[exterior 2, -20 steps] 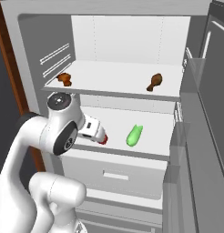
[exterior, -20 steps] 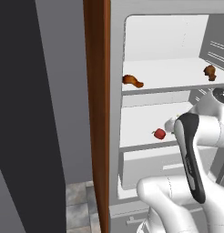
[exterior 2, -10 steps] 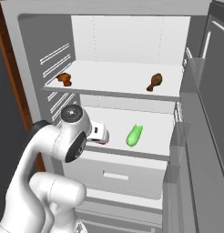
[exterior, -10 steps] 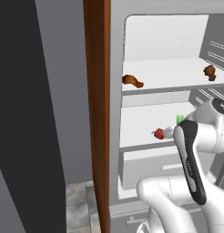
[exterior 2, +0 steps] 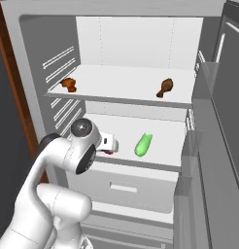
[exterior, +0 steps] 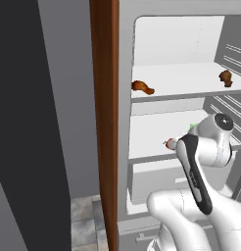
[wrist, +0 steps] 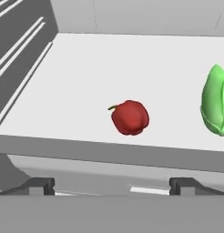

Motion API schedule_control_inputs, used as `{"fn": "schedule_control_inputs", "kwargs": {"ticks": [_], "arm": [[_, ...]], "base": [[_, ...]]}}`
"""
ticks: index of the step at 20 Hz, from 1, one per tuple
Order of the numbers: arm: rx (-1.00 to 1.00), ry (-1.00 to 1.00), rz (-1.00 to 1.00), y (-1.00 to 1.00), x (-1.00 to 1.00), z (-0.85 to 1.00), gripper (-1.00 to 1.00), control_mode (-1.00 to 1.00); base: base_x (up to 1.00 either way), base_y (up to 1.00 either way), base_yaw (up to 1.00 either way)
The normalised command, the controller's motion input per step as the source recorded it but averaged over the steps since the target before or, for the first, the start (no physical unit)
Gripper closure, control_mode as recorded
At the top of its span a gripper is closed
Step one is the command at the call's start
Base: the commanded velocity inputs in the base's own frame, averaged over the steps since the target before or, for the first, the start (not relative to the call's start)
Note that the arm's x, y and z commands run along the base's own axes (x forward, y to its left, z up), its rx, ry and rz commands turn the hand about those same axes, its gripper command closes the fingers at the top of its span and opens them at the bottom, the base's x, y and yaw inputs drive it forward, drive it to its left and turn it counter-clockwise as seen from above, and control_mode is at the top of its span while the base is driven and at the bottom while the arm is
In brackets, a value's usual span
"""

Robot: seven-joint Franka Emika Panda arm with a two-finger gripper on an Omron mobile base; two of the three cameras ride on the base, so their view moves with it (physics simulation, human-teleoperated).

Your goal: Gather the bell pepper and corn from the fridge and place them on a tray on the dining counter. Then gather the chicken drumsticks from the fridge and place them on the other tray.

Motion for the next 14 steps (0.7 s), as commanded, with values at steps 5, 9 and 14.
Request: {"fn": "schedule_control_inputs", "kwargs": {"ticks": [5,9,14], "arm": [[0.00,0.14,0.00,-0.11,0.46,-0.11,-1.00,-1.00],[0.00,0.15,0.00,-0.18,0.36,-0.19,-1.00,-1.00],[0.00,0.09,0.01,-0.16,0.27,-0.25,-1.00,-1.00]], "base": [[0.00,0.00,0.00],[0.00,0.00,0.00],[0.00,0.00,0.00]]}}
